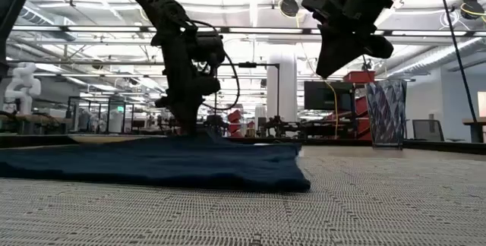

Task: Set table place
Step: Fold the dark blue napkin

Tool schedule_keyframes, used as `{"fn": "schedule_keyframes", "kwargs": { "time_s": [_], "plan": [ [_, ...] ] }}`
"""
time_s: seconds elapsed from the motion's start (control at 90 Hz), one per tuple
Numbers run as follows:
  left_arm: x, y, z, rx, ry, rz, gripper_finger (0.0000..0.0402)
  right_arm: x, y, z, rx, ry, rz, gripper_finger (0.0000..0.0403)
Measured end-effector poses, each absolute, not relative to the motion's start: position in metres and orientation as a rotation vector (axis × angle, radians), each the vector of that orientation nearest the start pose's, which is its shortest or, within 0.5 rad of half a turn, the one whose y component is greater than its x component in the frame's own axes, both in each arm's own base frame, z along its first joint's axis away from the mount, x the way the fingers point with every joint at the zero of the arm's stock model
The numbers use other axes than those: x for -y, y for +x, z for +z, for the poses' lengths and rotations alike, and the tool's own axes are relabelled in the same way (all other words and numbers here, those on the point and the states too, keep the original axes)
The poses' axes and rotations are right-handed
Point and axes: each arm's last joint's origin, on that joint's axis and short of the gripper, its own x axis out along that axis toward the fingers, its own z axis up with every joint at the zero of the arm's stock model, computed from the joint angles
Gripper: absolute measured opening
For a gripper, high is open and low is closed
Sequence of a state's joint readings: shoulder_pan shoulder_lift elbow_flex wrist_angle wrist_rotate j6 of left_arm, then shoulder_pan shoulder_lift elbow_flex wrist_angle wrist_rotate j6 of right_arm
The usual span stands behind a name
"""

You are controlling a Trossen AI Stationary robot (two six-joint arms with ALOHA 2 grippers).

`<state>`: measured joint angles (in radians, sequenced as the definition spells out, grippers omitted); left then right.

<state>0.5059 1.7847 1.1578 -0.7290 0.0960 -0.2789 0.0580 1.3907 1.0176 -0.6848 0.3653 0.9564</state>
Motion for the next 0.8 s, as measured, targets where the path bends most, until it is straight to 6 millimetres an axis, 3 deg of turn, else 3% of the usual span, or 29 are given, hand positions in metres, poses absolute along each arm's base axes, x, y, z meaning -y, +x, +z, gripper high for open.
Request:
{"fn": "schedule_keyframes", "kwargs": {
  "time_s": [0.3,0.511,0.8],
  "plan": [
    [-0.164,0.277,0.171,-1.344,-0.637,0.595,0.0061,-0.005,0.269,0.247,-0.809,0.638,-0.738,0.0045],
    [-0.152,0.274,0.171,-1.436,-0.631,0.526,0.0062,-0.005,0.269,0.247,-0.814,0.636,-0.740,0.0045],
    [-0.102,0.271,0.226,-1.315,-0.530,0.426,0.0061,-0.006,0.266,0.245,-0.839,0.646,-0.767,0.0045]
  ]
}}
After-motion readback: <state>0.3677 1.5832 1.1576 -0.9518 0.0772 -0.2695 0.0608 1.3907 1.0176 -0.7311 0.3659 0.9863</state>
